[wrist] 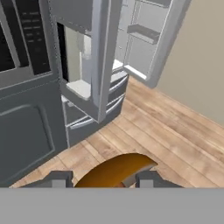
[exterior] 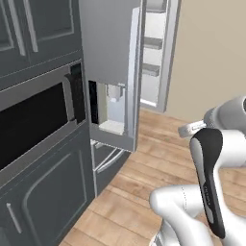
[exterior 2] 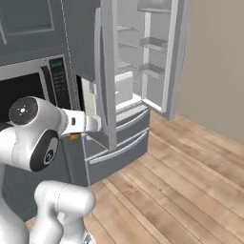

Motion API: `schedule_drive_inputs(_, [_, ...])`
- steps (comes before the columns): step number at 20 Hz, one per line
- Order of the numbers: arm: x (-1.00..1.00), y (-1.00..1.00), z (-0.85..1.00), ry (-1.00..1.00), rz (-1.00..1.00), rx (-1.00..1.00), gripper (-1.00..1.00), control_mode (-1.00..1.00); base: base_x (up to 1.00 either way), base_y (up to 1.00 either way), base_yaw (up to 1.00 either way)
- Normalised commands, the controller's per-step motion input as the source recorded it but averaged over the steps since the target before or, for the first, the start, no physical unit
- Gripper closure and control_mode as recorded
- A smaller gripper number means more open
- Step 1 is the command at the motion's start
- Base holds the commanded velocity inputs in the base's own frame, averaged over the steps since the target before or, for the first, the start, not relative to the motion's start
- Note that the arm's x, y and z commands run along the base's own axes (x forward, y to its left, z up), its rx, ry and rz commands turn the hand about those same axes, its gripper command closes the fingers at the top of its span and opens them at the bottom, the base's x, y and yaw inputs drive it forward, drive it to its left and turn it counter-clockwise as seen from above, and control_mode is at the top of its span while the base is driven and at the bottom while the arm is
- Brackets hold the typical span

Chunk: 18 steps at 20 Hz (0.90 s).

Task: Place the mushroom in the correct fridge rack based on whether it is a fruit or vegetable. Finally, close the fridge door.

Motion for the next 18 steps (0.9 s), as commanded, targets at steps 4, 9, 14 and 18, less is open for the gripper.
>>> schedule_drive_inputs(4, [0.0,0.0,0.0,0.0,0.0,0.0,1.0,1.0,0.64,-0.75,-0.08])
schedule_drive_inputs(9, [0.0,0.0,0.0,0.0,0.0,0.0,1.0,1.0,0.67,-0.6,0.06])
schedule_drive_inputs(14, [0.0,0.0,0.0,0.0,0.0,0.0,1.0,1.0,0.56,-0.56,0.42])
schedule_drive_inputs(18, [0.0,0.0,0.0,0.0,0.0,0.0,1.0,1.0,0.45,-0.66,0.58])
